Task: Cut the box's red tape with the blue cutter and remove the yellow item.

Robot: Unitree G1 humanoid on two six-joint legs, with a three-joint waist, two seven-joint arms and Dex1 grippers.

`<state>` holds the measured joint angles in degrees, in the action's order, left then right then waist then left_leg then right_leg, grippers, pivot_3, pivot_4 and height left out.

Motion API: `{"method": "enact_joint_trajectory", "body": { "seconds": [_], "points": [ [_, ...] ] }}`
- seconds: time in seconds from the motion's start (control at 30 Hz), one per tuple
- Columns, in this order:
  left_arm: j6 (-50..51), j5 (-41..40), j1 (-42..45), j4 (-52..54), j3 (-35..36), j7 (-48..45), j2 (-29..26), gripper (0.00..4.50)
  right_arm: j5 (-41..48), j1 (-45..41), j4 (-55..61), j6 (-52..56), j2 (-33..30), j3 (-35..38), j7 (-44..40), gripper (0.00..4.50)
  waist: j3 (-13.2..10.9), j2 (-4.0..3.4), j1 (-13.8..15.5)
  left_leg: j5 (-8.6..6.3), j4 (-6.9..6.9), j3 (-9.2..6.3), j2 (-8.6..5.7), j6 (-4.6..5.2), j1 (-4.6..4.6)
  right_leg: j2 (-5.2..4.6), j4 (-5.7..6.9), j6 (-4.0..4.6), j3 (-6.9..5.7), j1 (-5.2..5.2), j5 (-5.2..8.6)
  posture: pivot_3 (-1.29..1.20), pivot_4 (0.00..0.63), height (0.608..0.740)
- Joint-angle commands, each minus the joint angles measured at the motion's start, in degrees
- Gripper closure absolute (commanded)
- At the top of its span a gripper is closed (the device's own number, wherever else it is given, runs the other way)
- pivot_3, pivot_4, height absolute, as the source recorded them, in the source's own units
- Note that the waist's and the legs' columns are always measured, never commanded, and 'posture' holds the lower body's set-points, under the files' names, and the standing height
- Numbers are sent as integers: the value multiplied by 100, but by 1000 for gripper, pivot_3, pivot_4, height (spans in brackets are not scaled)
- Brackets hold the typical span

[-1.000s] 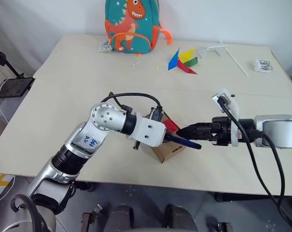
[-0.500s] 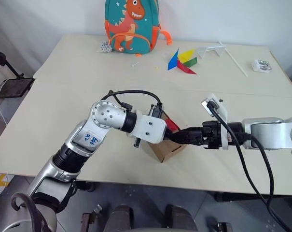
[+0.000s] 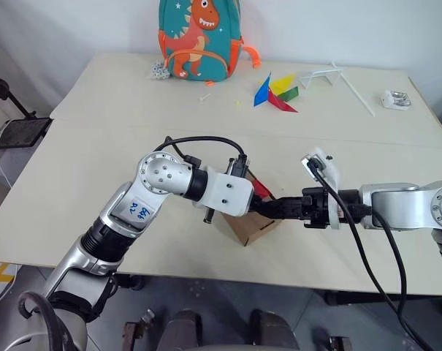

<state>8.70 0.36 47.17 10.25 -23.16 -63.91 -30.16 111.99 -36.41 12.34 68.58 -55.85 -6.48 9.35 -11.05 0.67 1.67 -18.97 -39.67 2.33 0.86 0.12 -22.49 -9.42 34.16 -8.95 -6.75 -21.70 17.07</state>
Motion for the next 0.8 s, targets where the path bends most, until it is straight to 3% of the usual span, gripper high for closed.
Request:
{"method": "enact_joint_trajectory", "body": {
  "seconds": [0.03,0.2,0.6,0.8],
  "points": [
    [-36,-21,62,210,93,32,27,4061,101,35,138,-121,66,120,80,2700,0,0,-1,0,0,0,0,0,0,0,0,0,0,0,0,0,150,740],
    [-43,-31,48,226,102,24,32,4061,101,54,140,-155,125,151,105,4328,0,0,2,0,0,0,0,0,0,0,0,0,0,0,0,0,150,740],
    [-43,-164,-46,268,173,24,51,4061,101,107,60,-169,165,291,9,4365,0,0,0,0,-1,0,0,0,0,0,0,0,0,0,0,0,150,740],
    [679,-1113,-261,544,707,-94,117,2191,101,156,114,-178,148,360,-82,4365,0,0,-9,0,-1,-2,1,0,-1,0,0,0,0,0,0,0,150,740]
  ]
}}
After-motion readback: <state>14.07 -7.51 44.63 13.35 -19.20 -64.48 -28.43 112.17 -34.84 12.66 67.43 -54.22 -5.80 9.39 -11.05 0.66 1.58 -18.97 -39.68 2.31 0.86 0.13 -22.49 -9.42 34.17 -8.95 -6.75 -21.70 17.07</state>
